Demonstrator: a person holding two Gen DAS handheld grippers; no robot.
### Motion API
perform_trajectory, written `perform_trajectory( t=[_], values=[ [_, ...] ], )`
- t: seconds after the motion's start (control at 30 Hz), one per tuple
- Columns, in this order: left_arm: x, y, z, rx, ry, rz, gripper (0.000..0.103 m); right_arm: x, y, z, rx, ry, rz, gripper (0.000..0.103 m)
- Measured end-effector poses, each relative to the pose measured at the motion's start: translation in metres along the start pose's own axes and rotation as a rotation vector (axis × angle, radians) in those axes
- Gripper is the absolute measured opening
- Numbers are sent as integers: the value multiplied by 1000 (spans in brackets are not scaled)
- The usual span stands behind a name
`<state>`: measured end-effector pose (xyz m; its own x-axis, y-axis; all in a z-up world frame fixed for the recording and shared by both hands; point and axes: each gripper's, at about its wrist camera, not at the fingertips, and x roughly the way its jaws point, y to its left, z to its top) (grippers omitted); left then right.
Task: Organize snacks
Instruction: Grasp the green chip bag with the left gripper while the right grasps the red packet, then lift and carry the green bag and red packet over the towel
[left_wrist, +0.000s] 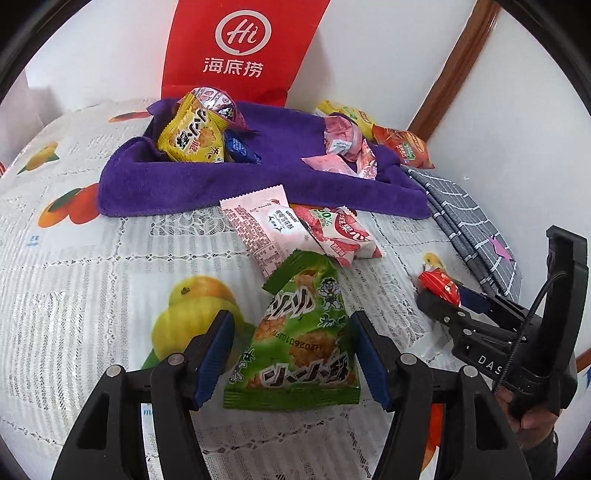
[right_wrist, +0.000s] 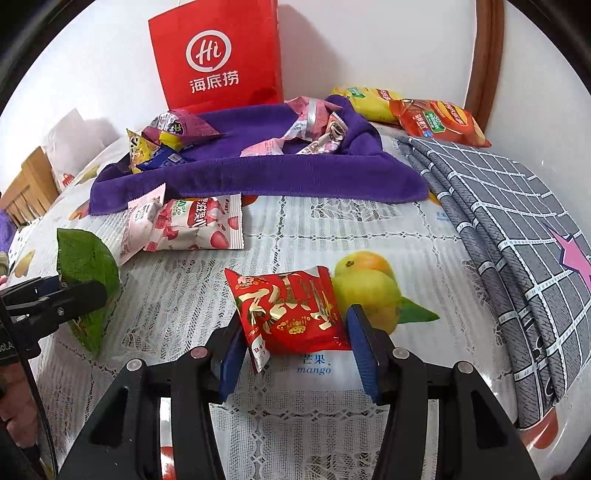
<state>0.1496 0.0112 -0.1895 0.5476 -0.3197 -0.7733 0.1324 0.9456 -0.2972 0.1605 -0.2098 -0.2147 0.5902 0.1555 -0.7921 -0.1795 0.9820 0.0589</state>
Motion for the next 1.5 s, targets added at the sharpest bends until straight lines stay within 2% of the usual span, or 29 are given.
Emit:
perform_trajectory(
  t=[0.03, 0.13, 0.47, 0.67, 0.8, 1.0, 1.13, 1.2, 1.5],
  values=[
    [0, 0, 0, 2, -1, 0, 53, 0, 0, 0, 1, 0, 0, 52],
    [-3, 1, -1, -9, -15, -9, 51, 0, 1, 0, 2, -1, 1, 52],
    [-31, 6, 8, -24, -96, -18, 49, -1, 2, 0, 11, -3, 0, 52],
    [-37, 12, 14, -37, -96, -13, 49, -7, -2, 1, 42, -26, 10, 50],
    [-42, 19, 16, -45, -99, -12, 49, -15, 0, 7, 70, -42, 57, 46],
    [-47, 27, 24, -66, -117, -21, 49, -26, 19, 24, 7, -90, 50, 45],
    [-51, 30, 31, -57, -134, -15, 49, -33, 22, 37, 18, -108, 109, 45],
    [-51, 31, 37, -54, -138, -10, 49, -36, 24, 46, 15, -126, 107, 45],
    [-60, 41, 85, -66, -199, 32, 49, -42, 40, 113, -39, -241, 72, 45]
  ],
)
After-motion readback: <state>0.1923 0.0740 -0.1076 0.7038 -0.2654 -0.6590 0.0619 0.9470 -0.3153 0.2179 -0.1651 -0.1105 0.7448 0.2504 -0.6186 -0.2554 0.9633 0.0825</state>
